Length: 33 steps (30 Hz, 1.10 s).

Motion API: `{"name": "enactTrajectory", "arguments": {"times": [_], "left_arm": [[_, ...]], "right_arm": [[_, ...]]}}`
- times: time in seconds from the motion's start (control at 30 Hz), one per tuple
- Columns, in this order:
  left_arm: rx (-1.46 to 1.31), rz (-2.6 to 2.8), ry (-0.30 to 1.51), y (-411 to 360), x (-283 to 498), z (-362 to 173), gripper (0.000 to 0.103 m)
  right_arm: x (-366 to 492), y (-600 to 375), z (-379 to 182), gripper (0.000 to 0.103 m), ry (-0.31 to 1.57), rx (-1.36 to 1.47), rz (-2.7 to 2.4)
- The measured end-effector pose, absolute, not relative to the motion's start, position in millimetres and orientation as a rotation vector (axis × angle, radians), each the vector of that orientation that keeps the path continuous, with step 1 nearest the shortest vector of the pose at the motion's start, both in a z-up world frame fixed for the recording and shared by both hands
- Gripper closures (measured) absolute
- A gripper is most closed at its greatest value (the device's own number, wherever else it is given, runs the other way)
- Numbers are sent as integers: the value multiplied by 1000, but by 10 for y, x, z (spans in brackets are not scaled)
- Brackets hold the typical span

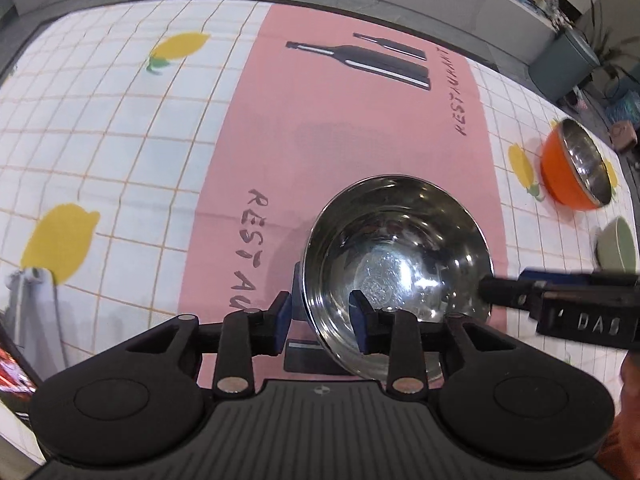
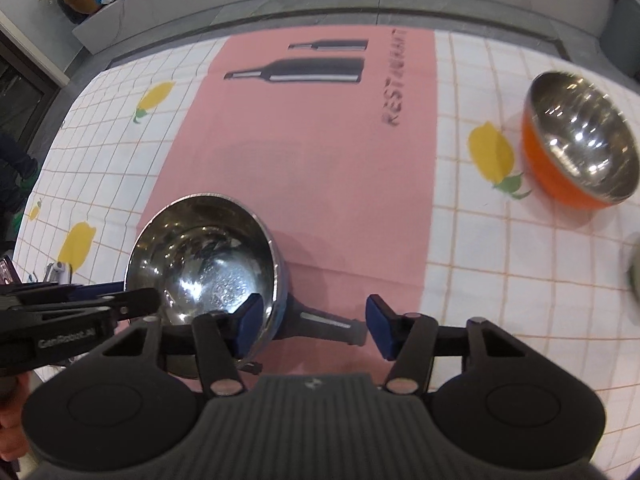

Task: Organize plates and bowls
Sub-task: 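Open both grippers and close them on the blue steel bowl's rim, then lift the blue bowl with both grippers and carry it beside the Fruity plate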

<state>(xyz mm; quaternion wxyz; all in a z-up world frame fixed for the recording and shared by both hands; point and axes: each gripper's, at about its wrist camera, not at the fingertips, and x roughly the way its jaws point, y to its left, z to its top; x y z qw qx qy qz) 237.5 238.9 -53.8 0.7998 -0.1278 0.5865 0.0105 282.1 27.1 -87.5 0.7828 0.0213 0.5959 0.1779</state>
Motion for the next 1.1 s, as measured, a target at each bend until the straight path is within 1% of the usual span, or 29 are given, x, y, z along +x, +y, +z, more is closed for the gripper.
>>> {"name": "enactTrajectory", "arguments": {"times": [0.07, 0.17, 0.2, 0.27, 0.3, 0.33, 0.37, 0.47, 0.5, 0.83, 1.1], "left_arm": [[-309, 49, 1242, 2401, 2352, -596, 65], [-346, 79, 1234, 2392, 2326, -704, 73], [-360, 90, 1231, 2393, 2312, -734, 75], [-377, 95, 1227, 2385, 2293, -776, 80], [-382, 102, 1228, 2384, 2282, -785, 84], [-387, 110, 1226, 2384, 2274, -787, 87], [-391, 111, 1222, 2384, 2266, -781, 88], [-400, 132, 1231, 2383, 2246, -768, 89], [-403, 140, 1235, 2376, 2248, -766, 89], [-396, 189, 1216, 2179, 2089, -507, 90], [-405, 157, 1205, 1835, 1893, -279, 90]], "right_arm": [[2822, 284, -949, 53, 1305, 76, 394], [2801, 316, -1054, 54, 1327, 120, 410], [2796, 343, -1083, 56, 1331, 125, 410], [2787, 399, -1118, 66, 1334, 121, 405], [2783, 427, -1130, 67, 1333, 121, 406], [2779, 451, -1138, 73, 1333, 120, 406], [2775, 473, -1144, 79, 1332, 115, 403], [2766, 510, -1150, 89, 1328, 104, 393], [2758, 519, -1143, 91, 1327, 106, 397], [2599, 489, -949, 94, 1300, 29, 388], [2378, 153, -710, 94, 1297, 5, 381]]}}
